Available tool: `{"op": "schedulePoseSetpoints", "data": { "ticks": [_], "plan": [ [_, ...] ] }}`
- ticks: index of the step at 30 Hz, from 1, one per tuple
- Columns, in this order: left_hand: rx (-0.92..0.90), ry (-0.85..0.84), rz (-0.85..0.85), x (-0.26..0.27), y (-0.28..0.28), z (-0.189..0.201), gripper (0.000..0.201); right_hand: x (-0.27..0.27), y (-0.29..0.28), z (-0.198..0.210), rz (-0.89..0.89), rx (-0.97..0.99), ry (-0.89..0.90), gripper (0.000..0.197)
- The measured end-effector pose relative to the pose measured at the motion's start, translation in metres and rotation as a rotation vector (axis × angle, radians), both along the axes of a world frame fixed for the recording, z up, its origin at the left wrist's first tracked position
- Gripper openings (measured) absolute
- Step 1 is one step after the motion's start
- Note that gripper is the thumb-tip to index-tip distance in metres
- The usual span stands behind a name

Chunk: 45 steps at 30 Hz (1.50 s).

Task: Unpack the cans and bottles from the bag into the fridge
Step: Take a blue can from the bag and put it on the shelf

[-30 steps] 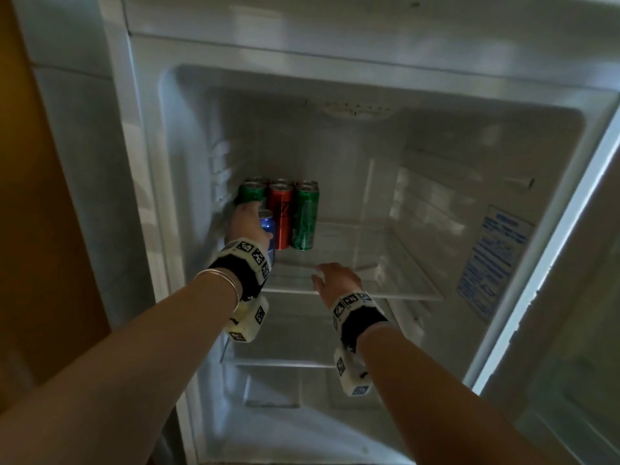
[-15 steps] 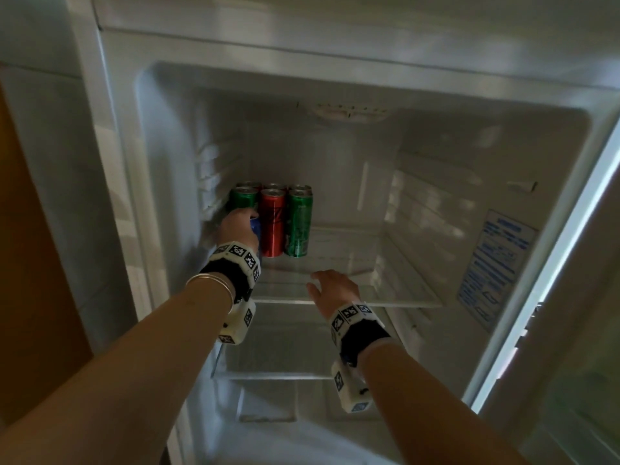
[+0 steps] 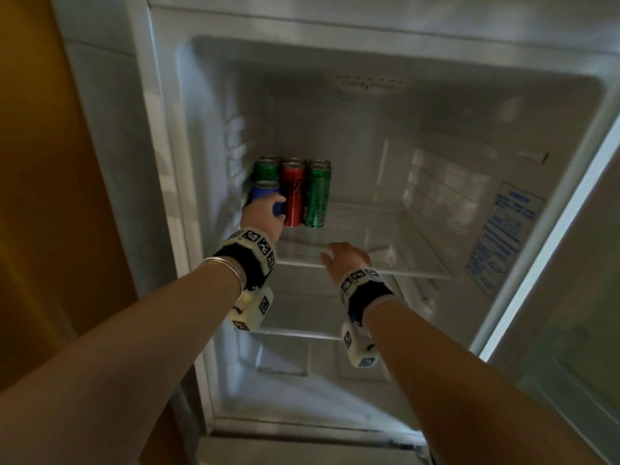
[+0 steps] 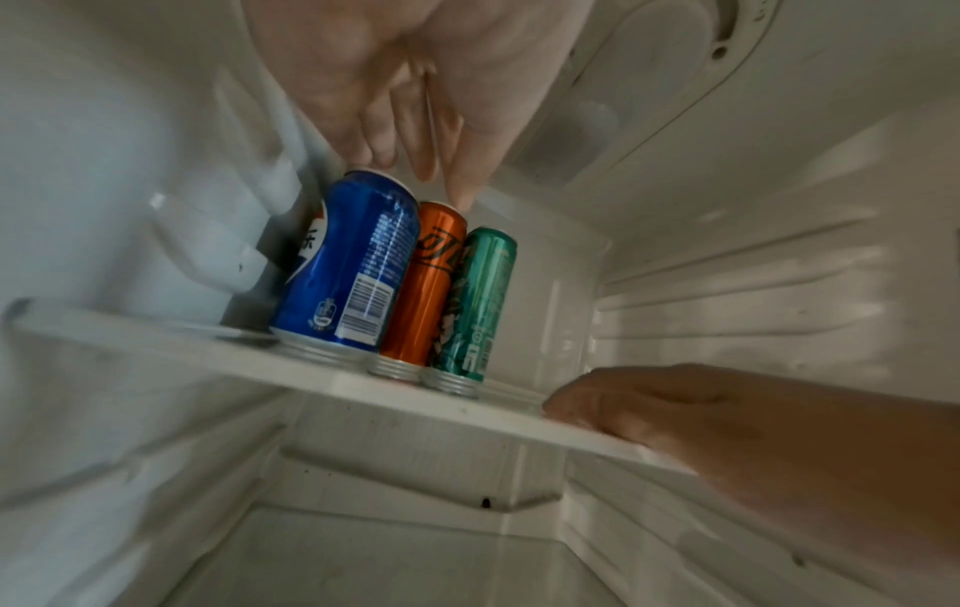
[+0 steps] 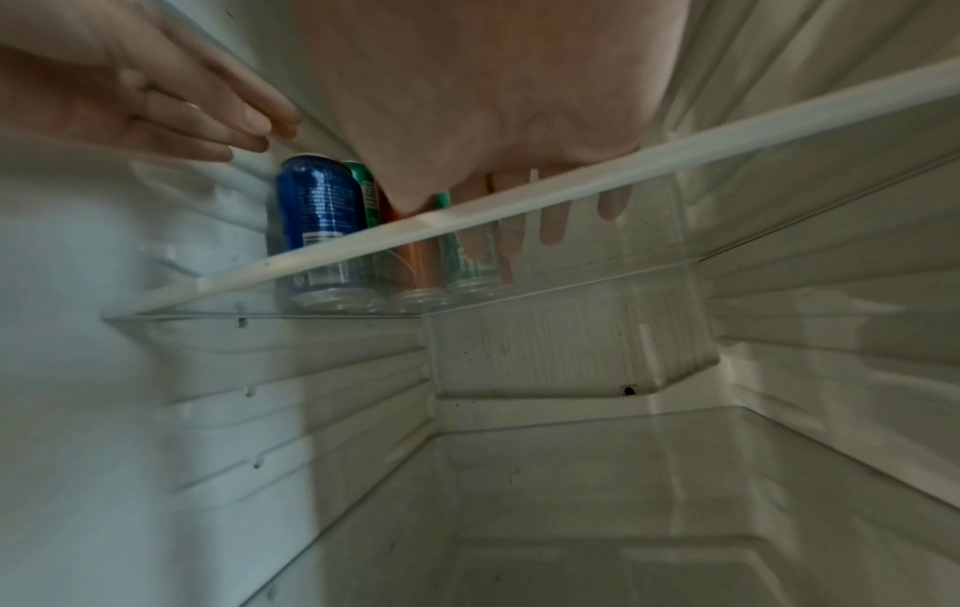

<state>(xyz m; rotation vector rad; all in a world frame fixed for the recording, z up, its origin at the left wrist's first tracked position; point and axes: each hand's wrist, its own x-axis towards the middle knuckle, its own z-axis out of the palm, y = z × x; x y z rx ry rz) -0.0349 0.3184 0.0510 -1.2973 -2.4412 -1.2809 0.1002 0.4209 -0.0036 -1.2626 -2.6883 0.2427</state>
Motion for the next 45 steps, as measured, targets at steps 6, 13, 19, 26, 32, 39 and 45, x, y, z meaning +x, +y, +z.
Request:
{"op": "schedulePoseSetpoints", "data": {
  "ticks": [6,13,19,26,32,39,45],
  "plan": [
    [-0.06,-0.09,0.025,0.03,-0.032,-0.022,0.039,0.011,-0.022,-0.004,0.016,0.02,-0.005,0.05],
    [-0.248,-0.096,0.046,0.061,-0.077,-0.053,0.041,0.042,-0.058,-0.005,0.034,0.069,-0.05,0.052],
    [-0.367,-0.01,-0.054,0.093,-0.122,-0.075,0.042,0.076,-0.109,-0.016,-0.004,0.055,-0.096,0.049],
    [-0.431,-0.152,-0.144,0.124,-0.196,-0.14,0.048,0.133,-0.204,-0.069,-0.096,-0.021,-0.152,0.05],
    [-0.572,-0.163,-0.275,0.171,-0.266,-0.193,0.049,0.191,-0.287,-0.129,-0.148,-0.073,-0.303,0.05],
    [-0.668,-0.162,-0.387,0.24,-0.323,-0.226,0.048,0.264,-0.357,-0.173,-0.282,-0.207,-0.295,0.049],
    [-0.718,-0.157,-0.494,0.315,-0.356,-0.243,0.048,0.336,-0.408,-0.193,-0.385,-0.293,-0.231,0.044]
  ]
}}
